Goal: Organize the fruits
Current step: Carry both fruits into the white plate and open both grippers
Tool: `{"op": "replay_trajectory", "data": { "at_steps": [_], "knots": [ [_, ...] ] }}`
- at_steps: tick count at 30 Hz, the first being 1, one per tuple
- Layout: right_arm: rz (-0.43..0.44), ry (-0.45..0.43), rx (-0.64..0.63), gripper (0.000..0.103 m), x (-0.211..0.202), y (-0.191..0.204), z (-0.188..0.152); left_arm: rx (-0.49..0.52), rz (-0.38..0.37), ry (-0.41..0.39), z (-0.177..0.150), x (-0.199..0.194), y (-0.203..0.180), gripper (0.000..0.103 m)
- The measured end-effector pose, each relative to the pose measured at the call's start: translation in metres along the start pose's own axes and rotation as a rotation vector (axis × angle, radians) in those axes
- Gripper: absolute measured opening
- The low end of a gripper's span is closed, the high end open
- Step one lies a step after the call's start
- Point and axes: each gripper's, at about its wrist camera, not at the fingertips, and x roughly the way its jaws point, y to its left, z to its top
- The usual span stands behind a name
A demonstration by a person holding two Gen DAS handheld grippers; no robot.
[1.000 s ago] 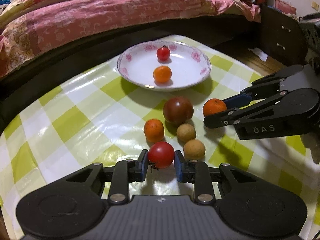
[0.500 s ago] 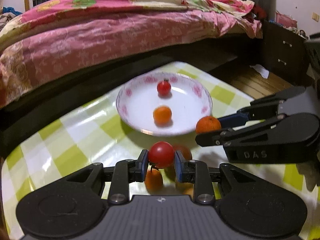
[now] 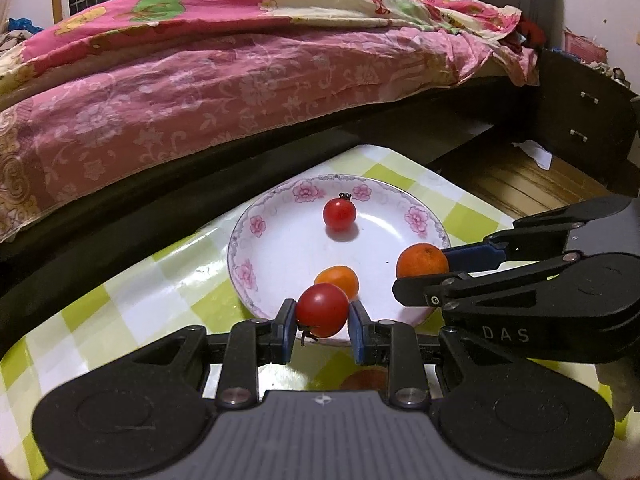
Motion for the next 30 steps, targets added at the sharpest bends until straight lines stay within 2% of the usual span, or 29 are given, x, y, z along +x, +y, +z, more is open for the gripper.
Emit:
{"op": "replay_trajectory", "data": {
  "at_steps": [8, 30],
  "knots": [
    [0.003, 0.018, 0.003, 0.030, 0.008, -0.004, 0.000, 0.012, 0.007, 0.030, -0.005, 0.012, 0.000, 0.035],
    [-0.003, 0.010, 0.006, 0.033, 0.006, -0.004, 0.001, 0.016, 0.022, 0.016, -0.001, 0.012, 0.000, 0.037]
  ]
}}
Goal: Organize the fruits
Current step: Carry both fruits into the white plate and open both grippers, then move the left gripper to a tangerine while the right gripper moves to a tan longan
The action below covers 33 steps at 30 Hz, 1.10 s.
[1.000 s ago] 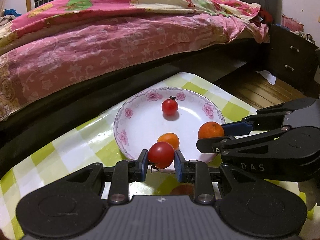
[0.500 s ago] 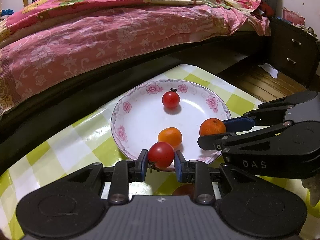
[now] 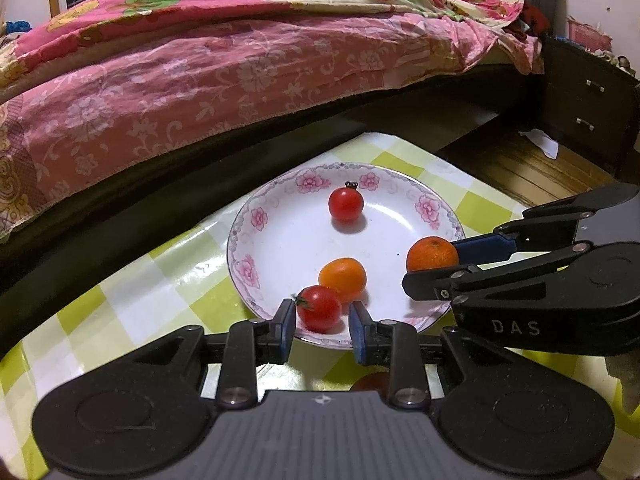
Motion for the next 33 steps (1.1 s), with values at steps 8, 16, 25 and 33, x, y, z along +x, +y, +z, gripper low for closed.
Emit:
{"op": "replay_trajectory", "data": {
  "at_steps": [8, 16, 25, 33],
  "knots": [
    [0.000, -0.012, 0.000, 0.033, -0.002, 0.001, 0.000, -0.006, 0.005, -0.018, 0.000, -0.011, 0.004, 0.037],
    [0.003, -0.029, 0.008, 0.033, -0.009, 0.000, 0.002, -0.006, -0.001, -0.020, 0.000, -0.015, 0.005, 0.037],
    [0.035, -0.021, -0.009, 0.033, -0.019, 0.009, -0.004, 0.002, -0.008, -0.019, -0.005, -0.027, 0.007, 0.037],
    [0.068, 0.020, 0.003, 0.033, -0.025, 0.013, -0.016, 0.004, -0.017, 0.004, -0.020, -0.042, 0.013, 0.037]
  ]
}}
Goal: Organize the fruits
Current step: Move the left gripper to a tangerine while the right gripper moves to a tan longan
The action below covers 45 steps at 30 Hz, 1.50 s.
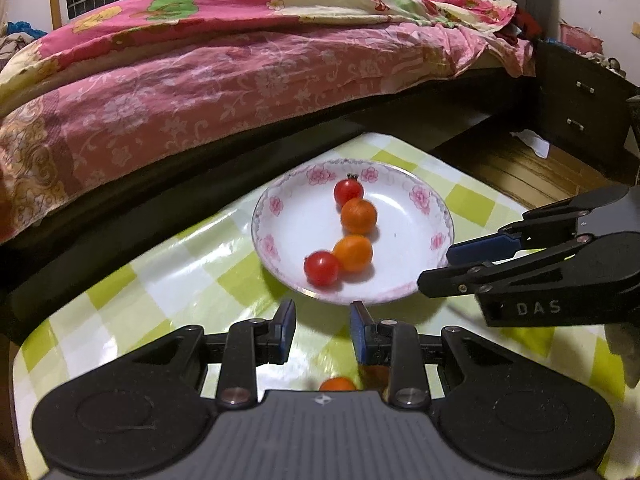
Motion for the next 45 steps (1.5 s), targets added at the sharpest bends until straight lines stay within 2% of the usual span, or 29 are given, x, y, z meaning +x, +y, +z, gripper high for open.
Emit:
{"op": "replay_trajectory", "data": {
  "at_steps": [7, 13, 17, 26, 30, 33, 38, 43, 45],
  "knots": [
    [0.045, 0.044, -0.013, 0.033, -0.015, 0.011, -0.020, -0.011, -0.025, 0.046, -0.025, -0.014, 0.005, 0.037],
    [0.128, 0.088, -0.059, 0.033, -0.018, 0.037, -0.035, 0.005, -0.027, 0.044, -0.032, -0.024, 0.009, 0.037],
    [0.153, 0.121, -0.090, 0.033, -0.012, 0.052, -0.044, -0.005, -0.022, 0.038, -0.034, -0.028, 0.015, 0.037],
    [0.144, 0.145, -0.117, 0.033, 0.004, 0.063, -0.048, -0.010, -0.031, 0.044, -0.038, -0.028, 0.018, 0.037],
    [0.137, 0.175, -0.120, 0.022, 0.010, 0.063, -0.051, -0.009, -0.040, 0.051, -0.040, -0.027, 0.017, 0.037],
    [0.141, 0.180, -0.109, 0.022, 0.007, 0.059, -0.052, -0.004, -0.056, 0.062, -0.041, -0.023, 0.015, 0.037],
    [0.135, 0.168, -0.083, 0.022, 0.000, 0.050, -0.052, 0.039, -0.067, 0.073, -0.041, -0.014, 0.005, 0.037],
    [0.119, 0.164, -0.066, 0.022, -0.004, 0.040, -0.053, 0.109, -0.046, 0.092, -0.043, 0.001, -0.004, 0.037],
    [0.116, 0.166, -0.056, 0.022, -0.004, 0.036, -0.053, 0.114, -0.062, 0.099, -0.044, 0.005, -0.006, 0.040]
  ]
}}
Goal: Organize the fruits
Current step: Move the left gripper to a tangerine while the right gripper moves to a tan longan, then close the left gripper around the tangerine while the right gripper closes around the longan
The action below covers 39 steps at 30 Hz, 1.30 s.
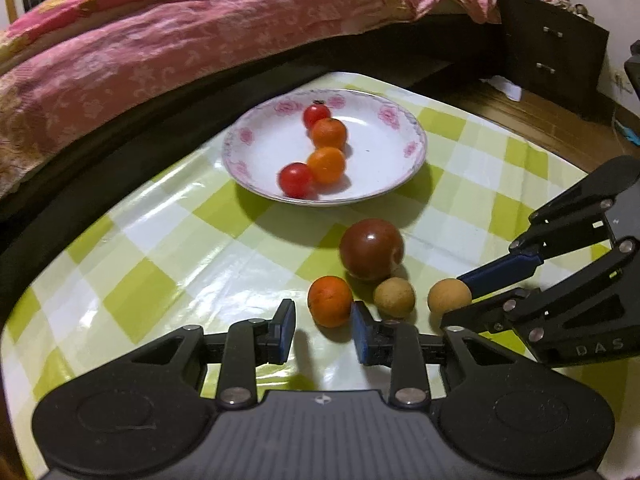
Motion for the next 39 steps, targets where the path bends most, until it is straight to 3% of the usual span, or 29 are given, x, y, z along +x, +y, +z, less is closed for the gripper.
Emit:
{"op": "replay_trajectory", "data": {
  "at_steps": [16, 39],
  "knots": [
    [-0.018, 0.015, 0.008, 0.022, 0.005, -0.009, 0.001, 0.005, -0.032, 0.015, 0.002, 0.013, -0.005, 0.037],
    [-0.031, 0.004, -0.020, 0.022, 0.006, -0.006, 0.004, 0.030, -0.025, 0.042, -0.010, 0.001, -0.009, 0.037]
  ]
}}
